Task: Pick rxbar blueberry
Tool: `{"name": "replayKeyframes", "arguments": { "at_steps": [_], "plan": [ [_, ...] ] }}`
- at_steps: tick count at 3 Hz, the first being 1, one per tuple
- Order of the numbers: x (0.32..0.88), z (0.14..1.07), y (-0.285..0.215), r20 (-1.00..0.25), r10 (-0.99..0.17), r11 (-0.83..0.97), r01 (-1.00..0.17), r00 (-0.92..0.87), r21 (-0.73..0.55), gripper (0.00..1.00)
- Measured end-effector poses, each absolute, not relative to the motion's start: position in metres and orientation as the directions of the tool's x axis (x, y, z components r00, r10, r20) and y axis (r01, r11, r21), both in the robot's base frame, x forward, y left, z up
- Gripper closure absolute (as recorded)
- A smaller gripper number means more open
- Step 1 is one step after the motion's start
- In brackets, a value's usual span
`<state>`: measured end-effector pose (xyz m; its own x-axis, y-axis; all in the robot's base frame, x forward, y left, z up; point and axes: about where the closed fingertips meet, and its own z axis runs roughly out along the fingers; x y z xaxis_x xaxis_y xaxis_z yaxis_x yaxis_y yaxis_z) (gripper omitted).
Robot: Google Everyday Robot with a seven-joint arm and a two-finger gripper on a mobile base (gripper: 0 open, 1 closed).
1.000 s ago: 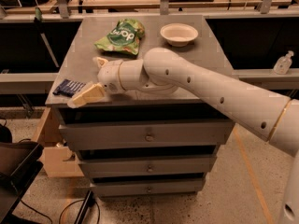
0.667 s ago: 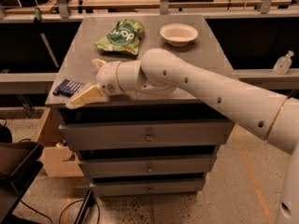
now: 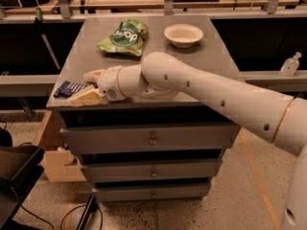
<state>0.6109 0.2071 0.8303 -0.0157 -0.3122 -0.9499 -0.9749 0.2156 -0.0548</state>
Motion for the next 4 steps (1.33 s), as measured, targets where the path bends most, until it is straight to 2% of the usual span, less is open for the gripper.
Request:
{"name": "replayKeyframes", "arguments": {
  "at_steps": [2, 3, 4],
  "plan": [
    [0.6082, 0.8278, 0.2107, -0.949, -0.315, 0.21, -0.976, -0.021, -0.049, 0.87],
    [0.607, 0.8278, 0.2128, -0.949, -0.315, 0.206, -0.977, -0.02, -0.048, 1.0],
    [0.607, 0.8277, 0.2128, -0.949, -0.315, 0.206, -0.977, -0.02, -0.048, 1.0]
  ]
}}
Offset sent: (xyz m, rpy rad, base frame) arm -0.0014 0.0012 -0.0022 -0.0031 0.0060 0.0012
